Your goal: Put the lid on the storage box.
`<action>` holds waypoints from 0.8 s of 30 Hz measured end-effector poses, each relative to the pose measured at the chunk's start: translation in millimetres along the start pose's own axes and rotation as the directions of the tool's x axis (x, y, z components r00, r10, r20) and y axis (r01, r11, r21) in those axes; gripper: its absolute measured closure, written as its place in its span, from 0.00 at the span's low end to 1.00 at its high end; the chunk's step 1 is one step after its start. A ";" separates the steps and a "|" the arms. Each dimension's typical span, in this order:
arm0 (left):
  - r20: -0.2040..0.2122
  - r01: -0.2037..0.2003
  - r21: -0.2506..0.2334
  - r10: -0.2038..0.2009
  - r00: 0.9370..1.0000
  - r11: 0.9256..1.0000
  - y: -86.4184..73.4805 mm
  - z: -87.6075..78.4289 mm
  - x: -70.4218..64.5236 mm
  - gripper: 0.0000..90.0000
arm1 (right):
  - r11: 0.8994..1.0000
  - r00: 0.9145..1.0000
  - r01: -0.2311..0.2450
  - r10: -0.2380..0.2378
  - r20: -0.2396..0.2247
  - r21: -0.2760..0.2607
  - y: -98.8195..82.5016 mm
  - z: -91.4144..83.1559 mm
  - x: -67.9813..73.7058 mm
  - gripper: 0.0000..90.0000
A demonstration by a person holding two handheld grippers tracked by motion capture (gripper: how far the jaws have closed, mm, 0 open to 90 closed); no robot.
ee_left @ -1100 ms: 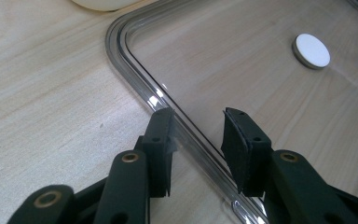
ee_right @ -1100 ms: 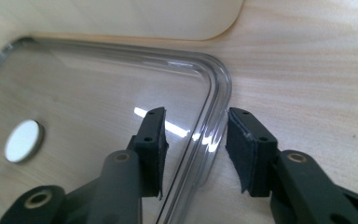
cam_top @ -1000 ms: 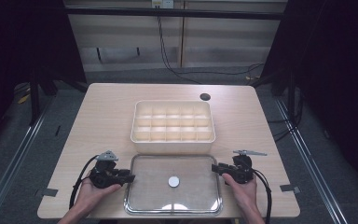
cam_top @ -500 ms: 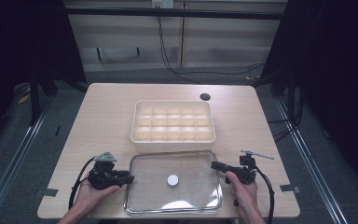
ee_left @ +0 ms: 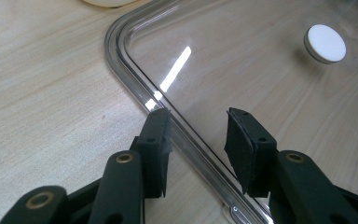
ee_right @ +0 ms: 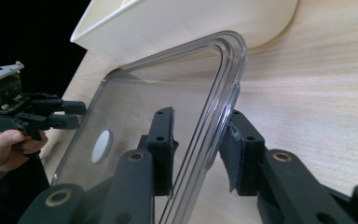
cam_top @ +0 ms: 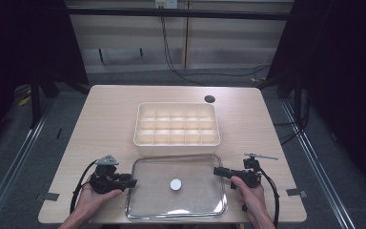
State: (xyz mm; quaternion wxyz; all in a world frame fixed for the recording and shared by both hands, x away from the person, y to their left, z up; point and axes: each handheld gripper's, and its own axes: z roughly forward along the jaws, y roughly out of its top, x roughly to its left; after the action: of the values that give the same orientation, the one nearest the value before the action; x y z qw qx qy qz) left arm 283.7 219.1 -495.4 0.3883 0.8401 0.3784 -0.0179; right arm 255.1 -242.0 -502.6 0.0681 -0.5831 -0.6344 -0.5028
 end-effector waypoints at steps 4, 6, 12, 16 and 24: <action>0.008 -0.007 -0.002 0.007 1.000 1.000 0.2 0.3 0.4 0.64 | 1.000 0.999 0.016 -0.017 0.037 0.017 -1.0 5.5 1.5 0.68; 0.008 -0.007 -0.002 0.007 1.000 1.000 0.2 0.3 0.0 0.61 | 1.000 0.998 0.017 -0.019 0.054 0.025 -0.7 7.5 1.2 0.72; 0.008 -0.005 -0.008 0.005 1.000 1.000 0.6 1.1 0.5 0.56 | 0.999 1.000 0.016 -0.016 -0.007 -0.042 1.6 0.7 1.4 0.79; -0.005 -0.006 -0.011 0.006 1.000 1.000 0.9 0.8 0.6 0.51 | 0.996 0.999 0.030 -0.033 -0.028 -0.081 1.7 -2.1 5.2 0.81; -0.005 0.011 -0.023 -0.011 1.000 1.000 0.7 0.6 2.5 0.41 | 0.995 0.998 0.043 -0.046 -0.037 -0.089 2.2 -3.8 6.7 0.82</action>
State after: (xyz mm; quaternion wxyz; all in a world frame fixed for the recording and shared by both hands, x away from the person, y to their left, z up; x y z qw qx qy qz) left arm 286.2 219.9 -496.2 0.3971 0.8335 0.3840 -0.0136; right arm 252.9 -240.7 -495.0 0.0436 -0.5613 -0.6229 -0.5431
